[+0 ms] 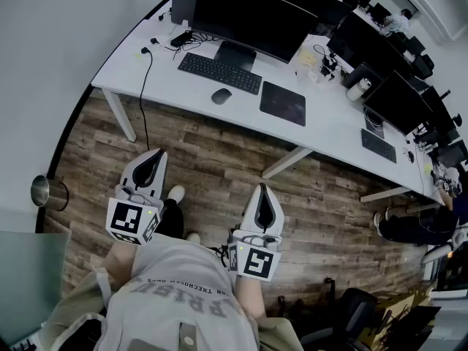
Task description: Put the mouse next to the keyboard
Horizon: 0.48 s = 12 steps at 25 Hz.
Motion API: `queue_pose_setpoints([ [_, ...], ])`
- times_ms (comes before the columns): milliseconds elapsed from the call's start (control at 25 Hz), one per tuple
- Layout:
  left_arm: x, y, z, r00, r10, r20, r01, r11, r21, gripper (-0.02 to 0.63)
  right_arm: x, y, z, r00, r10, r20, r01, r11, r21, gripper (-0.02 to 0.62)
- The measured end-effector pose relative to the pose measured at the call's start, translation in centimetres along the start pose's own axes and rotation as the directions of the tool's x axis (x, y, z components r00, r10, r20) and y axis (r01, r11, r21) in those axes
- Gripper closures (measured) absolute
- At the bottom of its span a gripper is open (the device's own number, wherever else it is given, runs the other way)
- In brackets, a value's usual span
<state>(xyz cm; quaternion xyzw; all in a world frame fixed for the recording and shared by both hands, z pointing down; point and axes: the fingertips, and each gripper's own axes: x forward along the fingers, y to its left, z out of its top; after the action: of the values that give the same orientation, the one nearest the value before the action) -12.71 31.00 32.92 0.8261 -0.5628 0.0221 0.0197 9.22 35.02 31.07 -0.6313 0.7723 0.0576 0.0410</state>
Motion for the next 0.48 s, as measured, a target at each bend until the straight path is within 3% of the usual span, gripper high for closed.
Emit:
queue_pose_setpoints([
  [480, 0.96, -0.12, 0.46, 1.000, -0.015, 0.000, 0.015, 1.000, 0.011, 0.595, 0.82, -0.48, -0.04, 1.000, -0.001, 0.004, 0.001, 1.000, 0.017, 0.595],
])
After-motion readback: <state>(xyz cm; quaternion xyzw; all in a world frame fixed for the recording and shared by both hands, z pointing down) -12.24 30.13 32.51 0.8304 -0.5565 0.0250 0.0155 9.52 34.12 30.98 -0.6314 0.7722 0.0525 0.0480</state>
